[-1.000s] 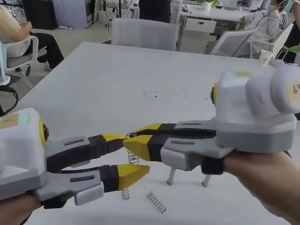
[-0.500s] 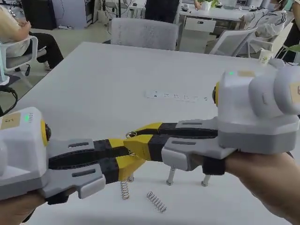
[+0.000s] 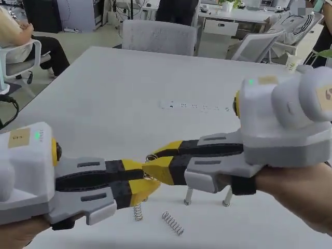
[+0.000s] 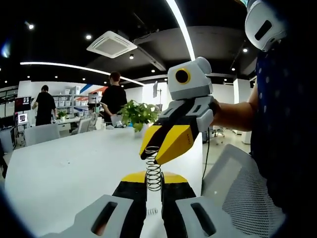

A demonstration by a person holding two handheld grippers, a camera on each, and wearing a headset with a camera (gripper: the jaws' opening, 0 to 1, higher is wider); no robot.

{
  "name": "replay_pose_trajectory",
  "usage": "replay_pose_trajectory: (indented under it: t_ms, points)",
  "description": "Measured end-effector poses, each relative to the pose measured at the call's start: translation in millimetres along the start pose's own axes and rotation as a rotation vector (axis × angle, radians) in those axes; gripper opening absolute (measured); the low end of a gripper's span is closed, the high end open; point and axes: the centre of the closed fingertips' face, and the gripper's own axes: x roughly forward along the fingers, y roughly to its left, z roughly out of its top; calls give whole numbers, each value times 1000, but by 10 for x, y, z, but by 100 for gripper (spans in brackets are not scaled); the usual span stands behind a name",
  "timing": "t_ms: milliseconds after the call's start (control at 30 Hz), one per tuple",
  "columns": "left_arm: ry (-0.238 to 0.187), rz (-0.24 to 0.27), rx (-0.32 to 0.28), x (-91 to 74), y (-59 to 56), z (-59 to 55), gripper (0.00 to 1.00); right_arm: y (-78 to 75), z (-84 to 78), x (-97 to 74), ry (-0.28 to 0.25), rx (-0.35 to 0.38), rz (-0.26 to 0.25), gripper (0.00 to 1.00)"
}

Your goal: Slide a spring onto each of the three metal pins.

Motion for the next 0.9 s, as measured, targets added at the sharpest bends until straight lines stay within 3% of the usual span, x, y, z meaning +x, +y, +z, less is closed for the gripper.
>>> replay_pose_trajectory:
  t_ms: [67, 167, 500, 667, 900]
  points:
    - [27, -15, 17, 19, -41, -43, 2, 21, -40, 1, 39, -16, 15, 8]
    - [79, -44, 46, 43, -111, -126, 2, 72, -157, -13, 149, -47, 56, 8]
    - [172, -100, 105, 104, -254, -261, 2, 149, -377, -49, 397, -154, 146, 8]
    - [207, -106, 116, 119, -266, -314, 2, 150, -442, -34, 473, -197, 168, 8]
    - [223, -124, 109, 132, -300, -329, 1, 171, -526, -12, 549, -247, 189, 8]
